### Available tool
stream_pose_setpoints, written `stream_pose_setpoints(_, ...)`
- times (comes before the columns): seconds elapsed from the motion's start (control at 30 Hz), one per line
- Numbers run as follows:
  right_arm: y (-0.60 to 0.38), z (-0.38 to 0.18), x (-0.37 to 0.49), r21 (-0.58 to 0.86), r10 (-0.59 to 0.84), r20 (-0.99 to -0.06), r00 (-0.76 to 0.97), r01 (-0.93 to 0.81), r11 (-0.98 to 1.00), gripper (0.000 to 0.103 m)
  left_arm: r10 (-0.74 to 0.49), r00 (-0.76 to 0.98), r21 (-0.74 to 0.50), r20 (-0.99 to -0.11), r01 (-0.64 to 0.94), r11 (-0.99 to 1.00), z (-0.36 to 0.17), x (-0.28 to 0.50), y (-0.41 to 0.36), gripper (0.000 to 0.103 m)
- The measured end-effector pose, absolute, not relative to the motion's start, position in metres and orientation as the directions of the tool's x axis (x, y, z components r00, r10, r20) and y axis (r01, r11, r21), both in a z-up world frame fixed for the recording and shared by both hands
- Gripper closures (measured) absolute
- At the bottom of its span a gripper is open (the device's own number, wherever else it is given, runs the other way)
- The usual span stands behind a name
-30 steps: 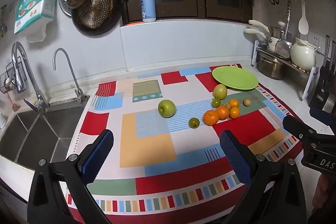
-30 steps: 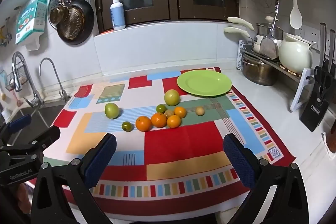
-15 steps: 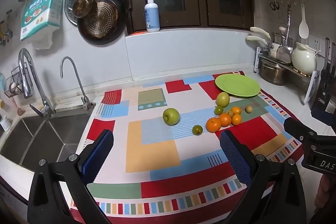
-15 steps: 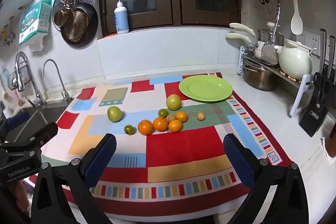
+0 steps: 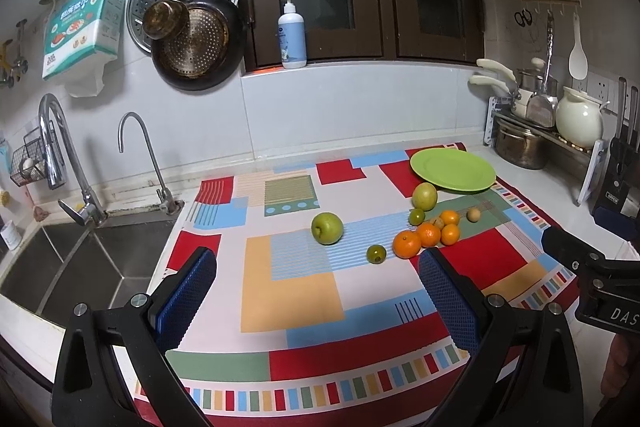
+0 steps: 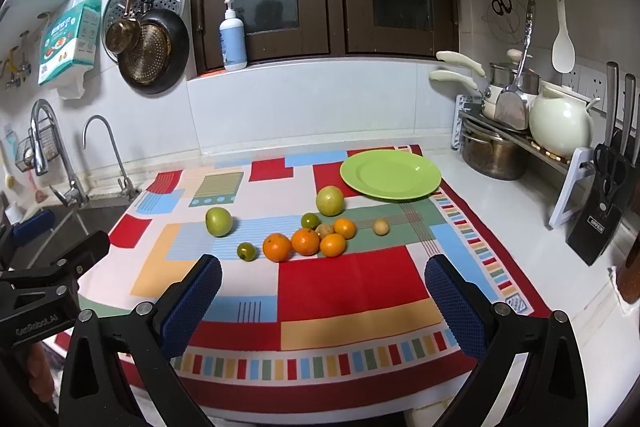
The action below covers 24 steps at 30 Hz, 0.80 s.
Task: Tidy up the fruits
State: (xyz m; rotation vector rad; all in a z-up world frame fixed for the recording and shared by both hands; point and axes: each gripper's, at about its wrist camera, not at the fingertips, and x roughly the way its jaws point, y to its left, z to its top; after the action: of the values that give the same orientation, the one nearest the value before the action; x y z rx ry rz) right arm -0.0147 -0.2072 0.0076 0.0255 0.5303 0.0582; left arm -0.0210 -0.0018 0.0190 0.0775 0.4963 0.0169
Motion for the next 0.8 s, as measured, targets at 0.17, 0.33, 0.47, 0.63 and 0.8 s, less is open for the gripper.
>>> stream_pose_setpoints(0.17,-0.2058,0.0091,-0.0154,0.036,0.063,-0.5,0.864,-0.052,0.998,0.001,0.029,0.88,0.071,-0.474,0.005,0.997,0.0197,-0.02,0.0007,0.0)
stream_pose_setpoints(0.33,-0.2053,0.0094,-0.0151,0.035,0.065,-0.499,0.864,-0.055,0.998,0.001,0.025,0.883,0.069,-0.469,0.008,0.998,0.02,-0.0208,0.0018,0.0)
stream_pose_setpoints(0.47,-0.2039,0.0103,-0.0142,0.034,0.065,-0.497,0.865,-0.055,0.998,0.001,0.024,0.884,0.068,-0.467,0.009,0.998,0.0202,-0.0208,0.002,0.0)
stream_pose_setpoints(0.63,-0.2012,0.0114,-0.0136,0.034,0.067,-0.495,0.866,-0.058,0.998,0.001,0.022,0.885,0.067,-0.465,0.011,0.998,0.0211,-0.0202,0.0024,0.0)
stream_pose_setpoints(0.8,-0.1999,0.012,-0.0129,0.035,0.07,-0.495,0.866,-0.06,0.998,0.001,0.023,0.885,0.067,-0.464,0.009,0.998,0.021,-0.0203,0.0021,0.0)
